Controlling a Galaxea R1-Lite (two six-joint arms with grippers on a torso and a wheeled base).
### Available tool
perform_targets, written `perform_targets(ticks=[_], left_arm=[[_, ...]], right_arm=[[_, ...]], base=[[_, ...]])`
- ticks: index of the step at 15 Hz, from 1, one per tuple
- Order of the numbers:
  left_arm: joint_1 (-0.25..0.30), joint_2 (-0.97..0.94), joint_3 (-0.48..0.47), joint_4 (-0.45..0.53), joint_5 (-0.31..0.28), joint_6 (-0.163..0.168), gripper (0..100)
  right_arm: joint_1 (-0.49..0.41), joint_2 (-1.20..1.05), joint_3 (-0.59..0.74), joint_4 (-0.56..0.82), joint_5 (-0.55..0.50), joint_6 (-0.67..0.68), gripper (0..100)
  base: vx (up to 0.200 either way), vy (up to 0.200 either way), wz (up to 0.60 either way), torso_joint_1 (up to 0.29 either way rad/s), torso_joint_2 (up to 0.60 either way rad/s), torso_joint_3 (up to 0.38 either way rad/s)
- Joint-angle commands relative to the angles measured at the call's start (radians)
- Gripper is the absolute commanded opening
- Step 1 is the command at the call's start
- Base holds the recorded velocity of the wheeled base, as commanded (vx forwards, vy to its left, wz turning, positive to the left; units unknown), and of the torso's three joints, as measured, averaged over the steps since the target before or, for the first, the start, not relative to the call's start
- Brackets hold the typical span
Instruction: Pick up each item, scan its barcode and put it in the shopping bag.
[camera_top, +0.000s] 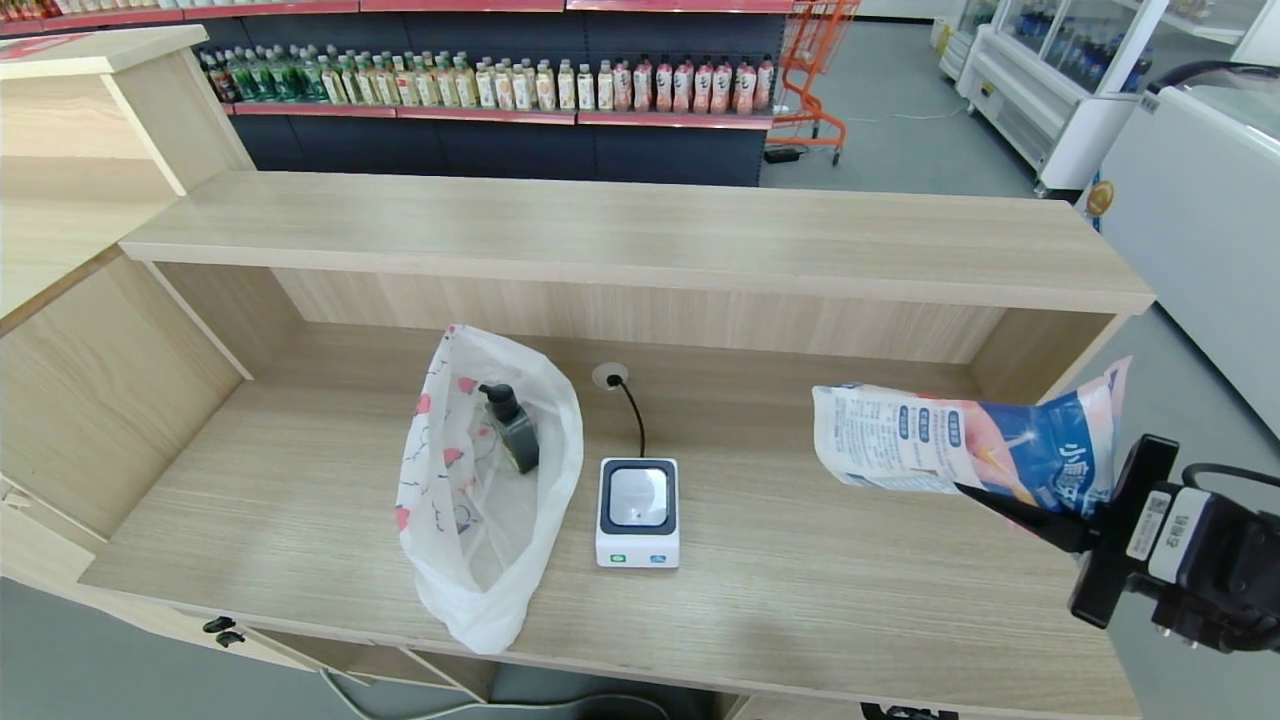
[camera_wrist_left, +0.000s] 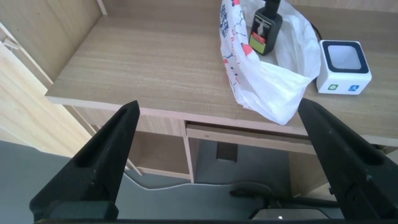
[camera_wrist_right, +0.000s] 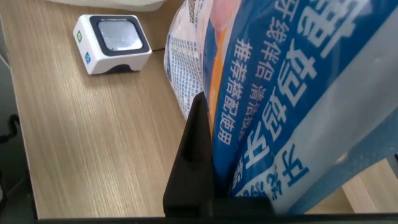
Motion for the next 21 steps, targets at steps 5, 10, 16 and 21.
perform_targets(ticks=[5,10,16,21], left_arm=[[0.000,0.000,0.000,0.001,0.001,0.004,100],[0.000,0.000,0.000,0.001,0.001,0.006,100],[0.000,0.000,0.000,0.001,0.001,0.006,100],[0.000,0.000,0.000,0.001,0.001,0.006,100]], right_arm=[[-0.002,0.039,-0.012,0.000,0.000,0.074,0],[-0.115,0.234,-0.092,-0.021,0.094,0.089,0],[-0.128,0.568,-0.176,-0.345,0.174,0.086,0],[-0.108,0.616,-0.176,-0.367,0.180,0.089,0]], base=[[0.000,0.200,0.00,0.002,0.00,0.004],[0.000,0.200,0.00,0.002,0.00,0.004],[0.000,0.000,0.00,0.000,0.00,0.000],[0.000,0.000,0.00,0.000,0.00,0.000]])
